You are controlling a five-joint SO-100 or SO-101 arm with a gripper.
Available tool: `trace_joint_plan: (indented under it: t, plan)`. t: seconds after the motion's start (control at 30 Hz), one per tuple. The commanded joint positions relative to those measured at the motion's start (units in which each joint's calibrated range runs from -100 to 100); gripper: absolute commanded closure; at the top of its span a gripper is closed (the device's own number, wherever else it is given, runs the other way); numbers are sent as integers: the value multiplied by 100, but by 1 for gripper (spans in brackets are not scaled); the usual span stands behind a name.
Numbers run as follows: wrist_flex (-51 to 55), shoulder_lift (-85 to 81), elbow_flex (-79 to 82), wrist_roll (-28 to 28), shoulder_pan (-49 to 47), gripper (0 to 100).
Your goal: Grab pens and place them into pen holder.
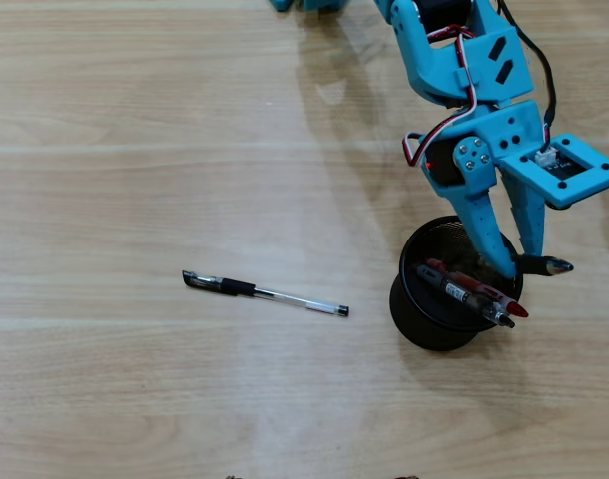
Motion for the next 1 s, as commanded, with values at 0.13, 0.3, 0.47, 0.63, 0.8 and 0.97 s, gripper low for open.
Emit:
trace_joint_plan:
  t: [0.13,0.3,0.47,0.63,0.8,0.97]
  plan:
    - [-415,-759,-32,199,287,90]
    - [101,-1140,-51,1271,658,90]
    - [3685,-1224,-78,2875,1610,90]
    - [4270,-15,230,4193,2400,90]
    - [4261,1193,-711,4564,2537,89]
    - [4355,2039,-2233,4721,2505,90]
